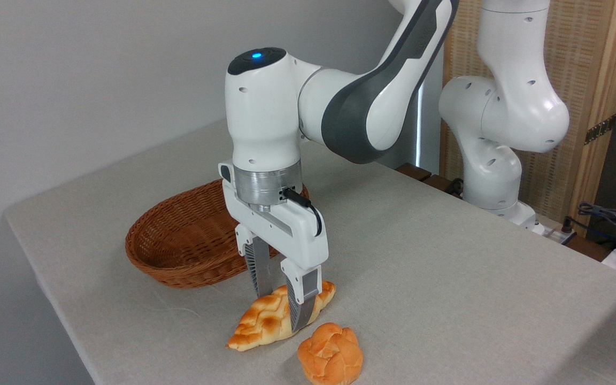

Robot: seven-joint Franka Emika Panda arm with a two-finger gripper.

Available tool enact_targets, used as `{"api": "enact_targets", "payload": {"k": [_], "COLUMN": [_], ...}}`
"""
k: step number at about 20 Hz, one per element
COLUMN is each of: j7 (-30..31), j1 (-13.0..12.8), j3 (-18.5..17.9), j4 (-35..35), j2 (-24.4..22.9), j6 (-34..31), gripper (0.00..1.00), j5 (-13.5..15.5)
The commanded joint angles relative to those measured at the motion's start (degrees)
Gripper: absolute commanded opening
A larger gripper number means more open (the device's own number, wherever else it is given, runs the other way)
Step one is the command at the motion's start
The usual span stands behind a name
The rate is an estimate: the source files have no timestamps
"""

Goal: Put bread into the basket
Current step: 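Close the gripper on the middle of the braided roll, then lift the braided roll and carry it over the wicker basket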

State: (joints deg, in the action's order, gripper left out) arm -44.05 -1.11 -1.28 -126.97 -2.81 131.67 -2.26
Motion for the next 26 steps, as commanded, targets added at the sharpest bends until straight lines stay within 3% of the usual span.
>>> {"api": "enact_targets", "payload": {"k": [1,20,26], "j7": [-0.9,-0.9,-1.0], "j1": [-0.1,-0.1,-0.1], "j3": [-0.5,-0.5,-0.5], "j4": [-0.6,-0.5,-0.2], "j2": [-0.3,0.0,0.0], "j6": [1.7,1.6,1.5], "gripper": [0.51,0.51,0.46], "j5": [-0.5,-0.5,-0.5]}}
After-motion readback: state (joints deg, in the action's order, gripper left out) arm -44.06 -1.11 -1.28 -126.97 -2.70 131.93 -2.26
